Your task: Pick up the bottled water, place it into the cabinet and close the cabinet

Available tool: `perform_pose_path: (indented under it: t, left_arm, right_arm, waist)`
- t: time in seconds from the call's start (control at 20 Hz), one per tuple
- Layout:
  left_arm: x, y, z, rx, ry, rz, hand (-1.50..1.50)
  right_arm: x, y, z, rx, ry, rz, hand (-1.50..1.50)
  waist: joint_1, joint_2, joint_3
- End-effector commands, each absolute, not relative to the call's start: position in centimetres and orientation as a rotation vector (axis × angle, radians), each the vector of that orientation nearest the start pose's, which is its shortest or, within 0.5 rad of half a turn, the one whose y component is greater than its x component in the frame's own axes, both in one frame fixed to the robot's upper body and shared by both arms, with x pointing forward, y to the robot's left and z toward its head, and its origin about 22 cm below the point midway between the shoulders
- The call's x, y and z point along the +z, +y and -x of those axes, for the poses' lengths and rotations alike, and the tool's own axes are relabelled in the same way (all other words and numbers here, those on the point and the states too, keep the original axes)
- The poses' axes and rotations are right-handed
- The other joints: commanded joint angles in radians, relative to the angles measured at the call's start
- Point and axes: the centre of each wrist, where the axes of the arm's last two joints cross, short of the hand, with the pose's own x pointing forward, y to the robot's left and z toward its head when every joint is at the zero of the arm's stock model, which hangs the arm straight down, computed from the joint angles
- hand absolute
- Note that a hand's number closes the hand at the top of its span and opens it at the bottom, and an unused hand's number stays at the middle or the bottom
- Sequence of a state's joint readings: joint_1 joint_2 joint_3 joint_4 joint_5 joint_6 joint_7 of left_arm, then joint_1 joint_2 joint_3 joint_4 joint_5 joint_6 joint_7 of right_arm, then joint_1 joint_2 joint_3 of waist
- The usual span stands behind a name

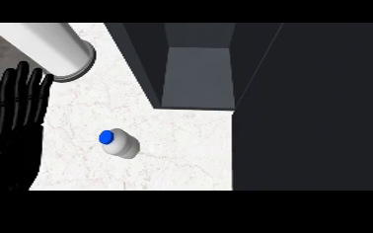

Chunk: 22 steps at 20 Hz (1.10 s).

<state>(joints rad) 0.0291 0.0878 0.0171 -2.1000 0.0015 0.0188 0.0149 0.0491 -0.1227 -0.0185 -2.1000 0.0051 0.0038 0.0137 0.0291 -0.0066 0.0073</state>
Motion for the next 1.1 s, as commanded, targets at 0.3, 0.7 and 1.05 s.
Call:
perform_pose_path:
  t: [0.3,0.7,1.05]
  left_arm:
    - [10.1,19.7,-17.6,-0.401,-1.789,0.701,-1.50]
    - [13.2,23.6,-11.7,-0.406,-1.644,0.831,-1.50]
    - [15.6,24.5,-9.2,-0.415,-1.656,0.841,-1.50]
  right_arm:
    - [10.5,-22.4,-18.8,0.104,-1.932,-0.186,-1.50]
    - [14.9,-25.2,-12.9,0.119,-1.890,-0.249,-1.50]
    - [15.5,-25.5,-12.3,0.103,-1.897,-0.255,-1.50]
  waist:
    - [-0.043,0.006,-0.007]
    - [-0.032,0.001,-0.008]
    - [-0.017,0.001,-0.007]
